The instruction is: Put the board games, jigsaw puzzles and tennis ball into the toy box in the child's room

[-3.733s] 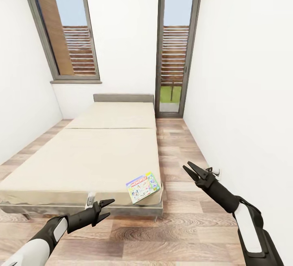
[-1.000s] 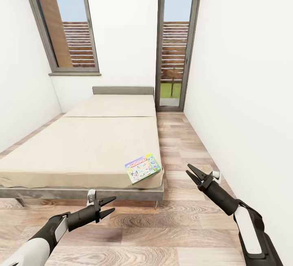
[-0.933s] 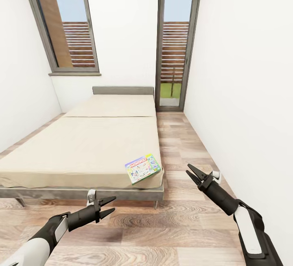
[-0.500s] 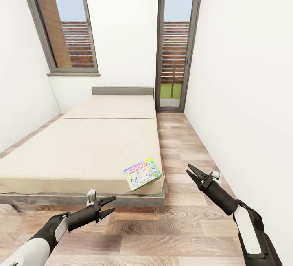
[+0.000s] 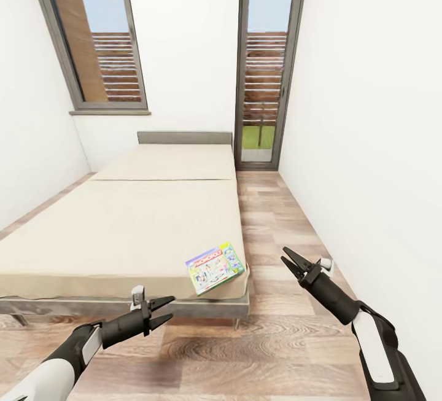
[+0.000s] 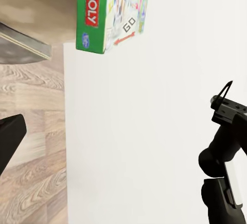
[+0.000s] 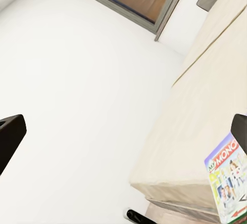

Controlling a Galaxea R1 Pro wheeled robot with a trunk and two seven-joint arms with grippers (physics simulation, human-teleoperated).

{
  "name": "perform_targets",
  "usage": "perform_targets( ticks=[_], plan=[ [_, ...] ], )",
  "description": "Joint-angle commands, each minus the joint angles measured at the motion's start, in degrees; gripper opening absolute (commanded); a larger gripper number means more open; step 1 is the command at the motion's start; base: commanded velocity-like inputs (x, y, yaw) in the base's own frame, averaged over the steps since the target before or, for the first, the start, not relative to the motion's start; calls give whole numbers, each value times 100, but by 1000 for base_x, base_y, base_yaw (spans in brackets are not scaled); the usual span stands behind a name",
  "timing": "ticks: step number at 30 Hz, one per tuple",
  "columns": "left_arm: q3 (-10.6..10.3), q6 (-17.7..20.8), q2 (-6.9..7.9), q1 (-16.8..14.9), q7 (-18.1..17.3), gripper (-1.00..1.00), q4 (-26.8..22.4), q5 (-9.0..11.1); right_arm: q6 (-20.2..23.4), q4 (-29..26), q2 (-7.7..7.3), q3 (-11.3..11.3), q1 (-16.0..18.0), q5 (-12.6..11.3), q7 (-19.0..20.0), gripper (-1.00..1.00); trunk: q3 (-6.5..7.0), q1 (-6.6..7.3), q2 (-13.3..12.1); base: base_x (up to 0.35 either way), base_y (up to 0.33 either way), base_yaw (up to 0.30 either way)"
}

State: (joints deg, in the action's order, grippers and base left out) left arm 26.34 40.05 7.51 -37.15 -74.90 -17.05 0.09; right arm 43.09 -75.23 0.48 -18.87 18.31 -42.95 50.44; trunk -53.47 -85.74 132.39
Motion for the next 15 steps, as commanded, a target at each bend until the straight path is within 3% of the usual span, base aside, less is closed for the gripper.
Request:
perform_targets(
  ticks=[1,7,15],
  plan=[
    [11,60,-5,-3,-13,100,1,0,33,0,5,-12,5,-10,10,100,-5,0,2,182,0,0],
    [11,56,-11,-3,-8,100,3,0,33,0,5,-12,4,-7,10,100,-5,0,2,197,0,0],
    [11,56,-19,-3,-16,100,2,0,33,0,5,-12,5,-4,12,100,-5,0,2,38,0,0]
  ],
)
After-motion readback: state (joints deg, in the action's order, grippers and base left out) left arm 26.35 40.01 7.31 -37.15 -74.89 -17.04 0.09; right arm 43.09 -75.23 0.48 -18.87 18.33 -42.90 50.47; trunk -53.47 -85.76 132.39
